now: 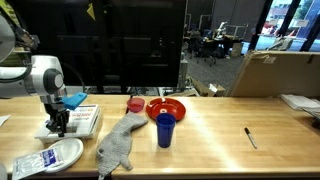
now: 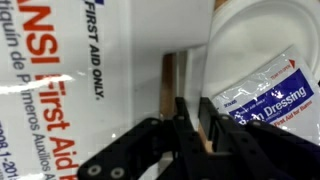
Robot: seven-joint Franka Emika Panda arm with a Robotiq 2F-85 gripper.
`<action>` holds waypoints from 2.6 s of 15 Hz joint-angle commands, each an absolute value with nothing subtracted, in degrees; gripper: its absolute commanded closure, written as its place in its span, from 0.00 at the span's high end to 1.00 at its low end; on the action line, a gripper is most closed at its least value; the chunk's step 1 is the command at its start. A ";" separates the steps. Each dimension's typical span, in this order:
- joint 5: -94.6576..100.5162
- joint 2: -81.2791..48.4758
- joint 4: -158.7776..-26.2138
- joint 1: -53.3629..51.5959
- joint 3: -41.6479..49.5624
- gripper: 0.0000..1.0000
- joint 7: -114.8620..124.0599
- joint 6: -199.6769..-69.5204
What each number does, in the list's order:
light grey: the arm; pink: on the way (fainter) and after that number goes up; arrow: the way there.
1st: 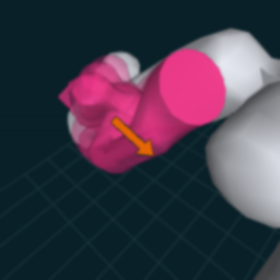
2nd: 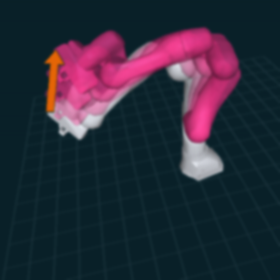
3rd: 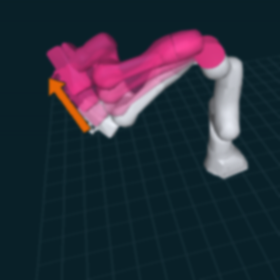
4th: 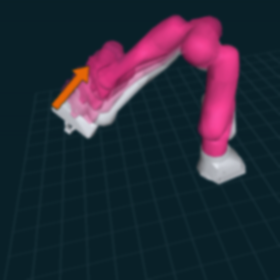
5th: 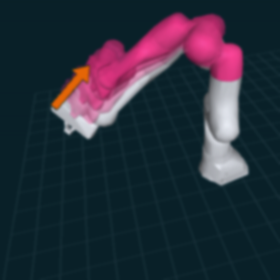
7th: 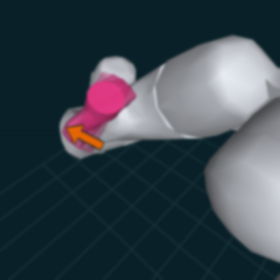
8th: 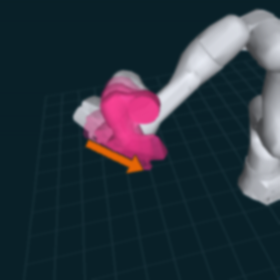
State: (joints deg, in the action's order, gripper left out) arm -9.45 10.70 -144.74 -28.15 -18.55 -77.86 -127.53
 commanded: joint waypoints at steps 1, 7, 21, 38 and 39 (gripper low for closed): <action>-8.72 10.66 -143.66 -28.11 -19.46 0.05 -78.17 -124.39; -7.35 11.50 -141.99 -27.65 -19.76 0.05 -77.86 -120.45; -7.57 12.89 -140.18 -27.85 -20.14 0.05 -76.98 -119.89; -8.83 9.88 -136.32 -27.67 -19.48 0.05 -81.30 -116.36; -8.75 9.46 -135.90 -27.62 -19.59 0.05 -81.65 -115.95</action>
